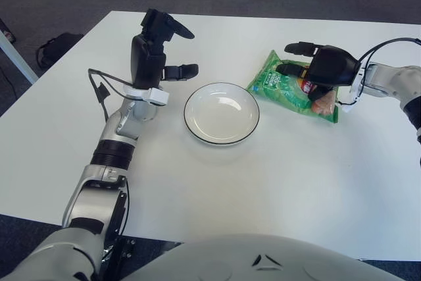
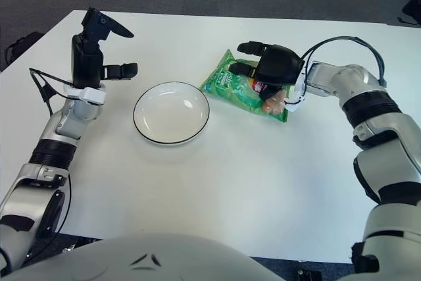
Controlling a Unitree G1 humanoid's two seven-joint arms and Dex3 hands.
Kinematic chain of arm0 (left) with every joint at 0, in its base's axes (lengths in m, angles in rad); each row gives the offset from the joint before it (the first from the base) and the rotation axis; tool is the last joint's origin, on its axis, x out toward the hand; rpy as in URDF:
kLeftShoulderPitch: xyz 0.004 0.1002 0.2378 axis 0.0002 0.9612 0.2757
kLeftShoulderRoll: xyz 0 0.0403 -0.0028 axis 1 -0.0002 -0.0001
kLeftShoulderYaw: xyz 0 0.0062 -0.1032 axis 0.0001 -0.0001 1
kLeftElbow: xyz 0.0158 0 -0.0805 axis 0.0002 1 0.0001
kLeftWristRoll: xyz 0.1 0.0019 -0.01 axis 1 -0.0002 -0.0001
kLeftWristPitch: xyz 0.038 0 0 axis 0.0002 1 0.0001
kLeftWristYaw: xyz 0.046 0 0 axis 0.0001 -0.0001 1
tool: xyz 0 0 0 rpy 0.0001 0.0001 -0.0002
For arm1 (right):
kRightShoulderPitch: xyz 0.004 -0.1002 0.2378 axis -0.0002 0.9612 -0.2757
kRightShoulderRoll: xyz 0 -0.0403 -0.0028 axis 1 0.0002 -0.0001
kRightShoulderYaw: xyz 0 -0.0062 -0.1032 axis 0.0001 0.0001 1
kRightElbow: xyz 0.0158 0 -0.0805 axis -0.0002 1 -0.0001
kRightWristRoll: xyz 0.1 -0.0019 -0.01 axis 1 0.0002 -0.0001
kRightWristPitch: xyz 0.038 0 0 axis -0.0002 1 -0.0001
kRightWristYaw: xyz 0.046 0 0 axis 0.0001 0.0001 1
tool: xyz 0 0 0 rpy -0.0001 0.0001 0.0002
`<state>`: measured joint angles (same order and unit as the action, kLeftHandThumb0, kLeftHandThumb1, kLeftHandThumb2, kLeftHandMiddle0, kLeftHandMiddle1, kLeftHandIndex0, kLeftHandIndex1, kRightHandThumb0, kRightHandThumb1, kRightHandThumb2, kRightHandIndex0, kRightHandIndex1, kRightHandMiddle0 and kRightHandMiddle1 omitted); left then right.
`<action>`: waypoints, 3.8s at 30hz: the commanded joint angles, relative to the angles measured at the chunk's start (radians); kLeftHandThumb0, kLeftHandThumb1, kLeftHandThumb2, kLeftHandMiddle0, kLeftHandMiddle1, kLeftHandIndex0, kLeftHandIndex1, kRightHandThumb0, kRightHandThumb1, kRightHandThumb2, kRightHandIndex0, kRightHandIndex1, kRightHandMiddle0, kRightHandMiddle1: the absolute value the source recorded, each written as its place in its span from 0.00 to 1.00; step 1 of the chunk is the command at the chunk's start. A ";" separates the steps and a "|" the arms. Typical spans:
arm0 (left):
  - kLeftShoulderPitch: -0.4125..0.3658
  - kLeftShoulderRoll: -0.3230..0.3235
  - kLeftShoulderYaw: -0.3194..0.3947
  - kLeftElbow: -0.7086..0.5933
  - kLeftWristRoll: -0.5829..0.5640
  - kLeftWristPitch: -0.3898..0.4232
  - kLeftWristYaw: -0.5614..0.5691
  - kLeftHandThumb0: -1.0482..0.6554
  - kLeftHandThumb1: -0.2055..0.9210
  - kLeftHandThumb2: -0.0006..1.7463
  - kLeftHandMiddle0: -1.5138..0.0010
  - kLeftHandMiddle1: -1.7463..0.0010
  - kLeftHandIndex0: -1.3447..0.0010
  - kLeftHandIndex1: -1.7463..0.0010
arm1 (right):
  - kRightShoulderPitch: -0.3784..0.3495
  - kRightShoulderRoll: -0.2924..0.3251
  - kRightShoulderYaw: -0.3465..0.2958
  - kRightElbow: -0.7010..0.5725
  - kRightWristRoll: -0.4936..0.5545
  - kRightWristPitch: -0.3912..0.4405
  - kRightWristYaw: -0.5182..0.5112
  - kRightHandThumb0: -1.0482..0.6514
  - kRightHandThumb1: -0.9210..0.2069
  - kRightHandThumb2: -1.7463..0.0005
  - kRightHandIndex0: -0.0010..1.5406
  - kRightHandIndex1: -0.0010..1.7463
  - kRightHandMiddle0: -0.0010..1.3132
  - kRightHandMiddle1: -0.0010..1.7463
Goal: Put the snack into the plate.
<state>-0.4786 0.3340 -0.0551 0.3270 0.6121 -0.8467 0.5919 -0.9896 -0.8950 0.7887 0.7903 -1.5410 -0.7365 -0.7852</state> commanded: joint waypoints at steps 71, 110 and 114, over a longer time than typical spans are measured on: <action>-0.002 0.006 -0.021 0.127 0.050 -0.026 0.038 0.61 0.50 0.71 0.60 0.02 0.69 0.06 | 0.345 0.099 -0.519 -0.516 0.924 0.560 0.988 0.04 0.00 0.57 0.14 0.06 0.00 0.38; 0.056 -0.007 0.021 0.075 0.050 0.015 0.155 0.61 0.44 0.76 0.57 0.00 0.67 0.06 | 0.319 0.220 -0.409 -0.481 0.832 0.767 1.296 0.00 0.00 0.47 0.05 0.00 0.00 0.20; 0.081 -0.023 0.043 0.037 0.050 0.035 0.183 0.61 0.44 0.77 0.57 0.00 0.68 0.05 | 0.308 0.229 -0.386 -0.410 0.840 0.737 1.310 0.00 0.00 0.46 0.03 0.00 0.00 0.17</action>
<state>-0.4207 0.3195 -0.0324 0.3897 0.6585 -0.8271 0.7505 -0.6677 -0.6743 0.3841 0.3330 -0.6971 0.0153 0.5054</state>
